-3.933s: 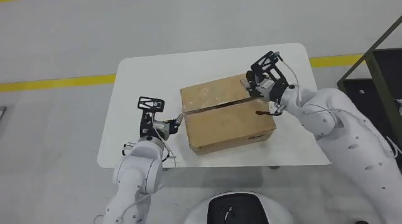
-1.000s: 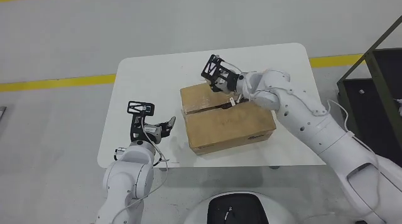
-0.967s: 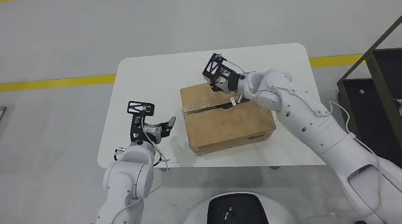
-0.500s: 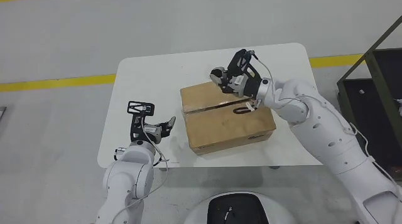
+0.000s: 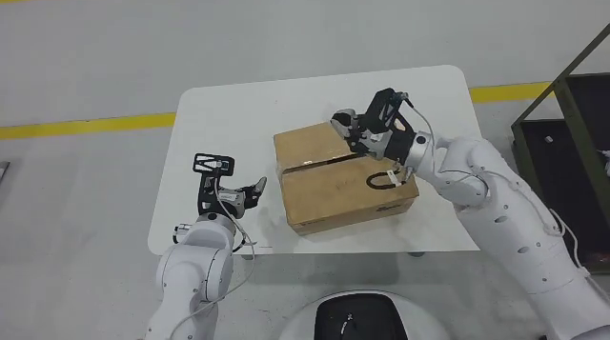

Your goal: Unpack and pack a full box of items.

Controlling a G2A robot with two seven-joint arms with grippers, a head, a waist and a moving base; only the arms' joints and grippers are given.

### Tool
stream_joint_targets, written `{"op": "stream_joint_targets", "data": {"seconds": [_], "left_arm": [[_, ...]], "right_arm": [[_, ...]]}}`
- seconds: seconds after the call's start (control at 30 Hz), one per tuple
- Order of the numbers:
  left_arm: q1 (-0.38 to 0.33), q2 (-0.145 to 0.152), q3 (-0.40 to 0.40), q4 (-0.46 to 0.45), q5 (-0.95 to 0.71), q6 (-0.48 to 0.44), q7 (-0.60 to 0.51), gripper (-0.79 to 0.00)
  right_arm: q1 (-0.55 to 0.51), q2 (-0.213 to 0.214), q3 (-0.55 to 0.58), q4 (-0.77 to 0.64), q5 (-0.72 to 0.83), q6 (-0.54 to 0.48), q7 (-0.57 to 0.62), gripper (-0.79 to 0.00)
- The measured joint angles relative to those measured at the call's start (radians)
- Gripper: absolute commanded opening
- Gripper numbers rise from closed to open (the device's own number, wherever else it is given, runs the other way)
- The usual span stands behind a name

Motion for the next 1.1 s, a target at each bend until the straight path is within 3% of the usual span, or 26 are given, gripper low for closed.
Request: {"op": "stream_joint_targets", "data": {"seconds": [0.17,0.63,0.67,0.7,0.8,0.83,0.9,0.93,0.97,1.0,1.07,1.1], "left_arm": [[0.000,0.000,0.000,0.000,0.000,0.000,0.000,0.000],[0.011,-0.002,0.004,-0.023,-0.042,-0.026,0.020,0.000],[0.009,-0.003,0.006,-0.030,-0.048,-0.027,0.017,-0.040],[0.007,-0.003,0.009,-0.035,-0.051,-0.027,0.014,-0.203],[-0.001,-0.005,0.021,-0.046,-0.057,-0.022,0.005,-0.505],[-0.004,-0.006,0.025,-0.047,-0.060,-0.020,0.002,-0.520],[-0.007,-0.007,0.031,-0.049,-0.063,-0.020,-0.002,-0.403],[-0.007,-0.007,0.032,-0.049,-0.063,-0.020,-0.003,-0.302],[-0.007,-0.007,0.031,-0.049,-0.063,-0.020,-0.003,-0.274],[-0.007,-0.007,0.031,-0.049,-0.063,-0.020,-0.003,-0.299],[-0.007,-0.007,0.031,-0.049,-0.063,-0.020,-0.002,-0.591],[-0.007,-0.007,0.031,-0.049,-0.063,-0.020,-0.002,-0.785]], "right_arm": [[-0.046,0.011,0.043,0.029,-0.021,-0.039,-0.081,-0.785],[-0.087,0.023,0.052,0.101,-0.119,-0.080,-0.160,-0.785],[-0.087,0.023,0.051,0.104,-0.131,-0.080,-0.170,-0.785],[-0.089,0.024,0.050,0.107,-0.136,-0.081,-0.181,-0.785],[-0.092,0.025,0.050,0.121,-0.161,-0.087,-0.229,-0.785],[-0.093,0.025,0.051,0.126,-0.174,-0.088,-0.244,-0.785],[-0.096,0.026,0.053,0.139,-0.193,-0.087,-0.283,-0.785],[-0.098,0.026,0.053,0.145,-0.195,-0.087,-0.298,-0.785],[-0.098,0.026,0.054,0.152,-0.195,-0.084,-0.309,-0.785],[-0.098,0.026,0.054,0.153,-0.195,-0.083,-0.311,-0.785],[-0.098,0.026,0.054,0.153,-0.194,-0.083,-0.310,-0.785],[-0.098,0.026,0.054,0.153,-0.194,-0.083,-0.309,-0.785]]}}
